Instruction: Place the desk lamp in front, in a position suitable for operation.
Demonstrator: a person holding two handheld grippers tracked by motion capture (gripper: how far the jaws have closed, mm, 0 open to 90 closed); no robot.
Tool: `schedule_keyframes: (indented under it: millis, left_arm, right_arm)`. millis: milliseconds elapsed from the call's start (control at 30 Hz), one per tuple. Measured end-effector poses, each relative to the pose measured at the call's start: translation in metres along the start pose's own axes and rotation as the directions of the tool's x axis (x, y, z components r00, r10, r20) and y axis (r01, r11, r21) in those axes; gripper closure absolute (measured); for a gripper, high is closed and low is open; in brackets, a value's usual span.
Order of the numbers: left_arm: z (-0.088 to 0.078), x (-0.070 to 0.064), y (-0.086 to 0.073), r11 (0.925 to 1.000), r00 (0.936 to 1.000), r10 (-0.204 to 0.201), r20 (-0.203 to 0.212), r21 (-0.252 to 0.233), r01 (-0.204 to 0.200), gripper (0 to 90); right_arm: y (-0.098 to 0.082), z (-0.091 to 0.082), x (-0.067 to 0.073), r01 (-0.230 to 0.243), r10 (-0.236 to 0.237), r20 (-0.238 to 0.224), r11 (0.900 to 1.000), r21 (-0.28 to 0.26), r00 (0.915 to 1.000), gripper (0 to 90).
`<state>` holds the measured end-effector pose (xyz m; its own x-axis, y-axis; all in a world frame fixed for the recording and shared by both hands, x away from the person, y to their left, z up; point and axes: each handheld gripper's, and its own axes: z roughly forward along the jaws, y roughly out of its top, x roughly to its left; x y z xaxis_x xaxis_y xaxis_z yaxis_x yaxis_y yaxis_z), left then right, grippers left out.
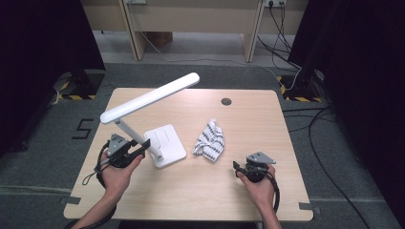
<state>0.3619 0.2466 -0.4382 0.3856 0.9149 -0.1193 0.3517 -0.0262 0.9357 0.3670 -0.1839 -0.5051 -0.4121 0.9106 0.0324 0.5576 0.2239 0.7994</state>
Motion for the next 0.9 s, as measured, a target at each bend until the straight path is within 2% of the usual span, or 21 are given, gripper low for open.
schedule_keyframes:
  millis: [533,900]
  left_arm:
    - [0.012,0.017,0.009,0.9997,0.9981,-0.003,0.061,0.025,0.001,59.0]
    - [0.028,0.027,0.018,0.9979,0.9896,0.026,0.141,0.055,-0.034,60.0]
  right_arm:
    - [0.003,0.000,-0.002,-0.006,0.006,-0.002,1.000,-0.001,1.0000,40.0]
    - [0.014,0.008,0.002,-0.008,0.008,-0.025,1.000,-0.010,0.9997,40.0]
